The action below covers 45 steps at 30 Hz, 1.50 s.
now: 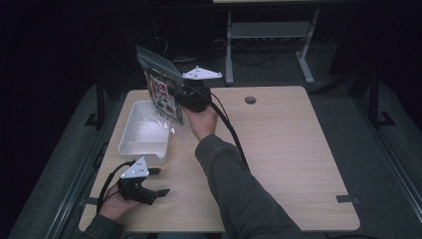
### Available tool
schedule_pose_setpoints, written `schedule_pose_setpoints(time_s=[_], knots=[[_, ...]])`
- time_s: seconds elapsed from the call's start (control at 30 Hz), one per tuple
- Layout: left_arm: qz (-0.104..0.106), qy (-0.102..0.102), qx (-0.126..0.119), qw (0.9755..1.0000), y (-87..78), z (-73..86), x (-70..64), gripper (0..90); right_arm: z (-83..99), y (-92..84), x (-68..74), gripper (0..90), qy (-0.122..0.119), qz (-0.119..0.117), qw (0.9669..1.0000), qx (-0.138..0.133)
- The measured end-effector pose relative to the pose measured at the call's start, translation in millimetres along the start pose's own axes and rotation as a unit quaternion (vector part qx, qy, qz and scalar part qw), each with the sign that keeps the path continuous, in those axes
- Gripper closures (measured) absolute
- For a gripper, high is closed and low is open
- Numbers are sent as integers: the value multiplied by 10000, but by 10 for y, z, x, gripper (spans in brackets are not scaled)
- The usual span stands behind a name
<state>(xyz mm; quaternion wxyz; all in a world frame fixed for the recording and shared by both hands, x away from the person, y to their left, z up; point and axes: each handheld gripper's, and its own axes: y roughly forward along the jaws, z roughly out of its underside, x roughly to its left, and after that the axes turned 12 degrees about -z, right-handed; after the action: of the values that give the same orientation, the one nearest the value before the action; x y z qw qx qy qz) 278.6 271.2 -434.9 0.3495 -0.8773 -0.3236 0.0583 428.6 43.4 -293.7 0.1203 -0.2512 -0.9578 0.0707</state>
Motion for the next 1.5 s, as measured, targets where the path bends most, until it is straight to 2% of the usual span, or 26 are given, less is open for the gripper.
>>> schedule_pose_setpoints(time_s=[0.43, 0.67, 0.97, 1.3, 1.5], knots=[[-30, -51, 50, 10000, -1, 44, 44, 197, -2, 410, 108, 752, 124, 106, 9998, -112], [-27, -99, 31, 9999, -10, 60, 74, 197, 83, 595, 144, 752, 244, 209, 9994, -107], [-20, -78, 41, 10000, -4, 59, 80, 197, 187, 723, 132, 751, 302, 379, 9988, -121], [10, -38, 64, 10000, 3, 58, 83, 197, 360, 871, 109, 751, 379, 511, 9980, -8], [14, -44, 73, 10000, 9, 61, 88, 197, 396, 917, 120, 751, 390, 558, 9976, -83]])
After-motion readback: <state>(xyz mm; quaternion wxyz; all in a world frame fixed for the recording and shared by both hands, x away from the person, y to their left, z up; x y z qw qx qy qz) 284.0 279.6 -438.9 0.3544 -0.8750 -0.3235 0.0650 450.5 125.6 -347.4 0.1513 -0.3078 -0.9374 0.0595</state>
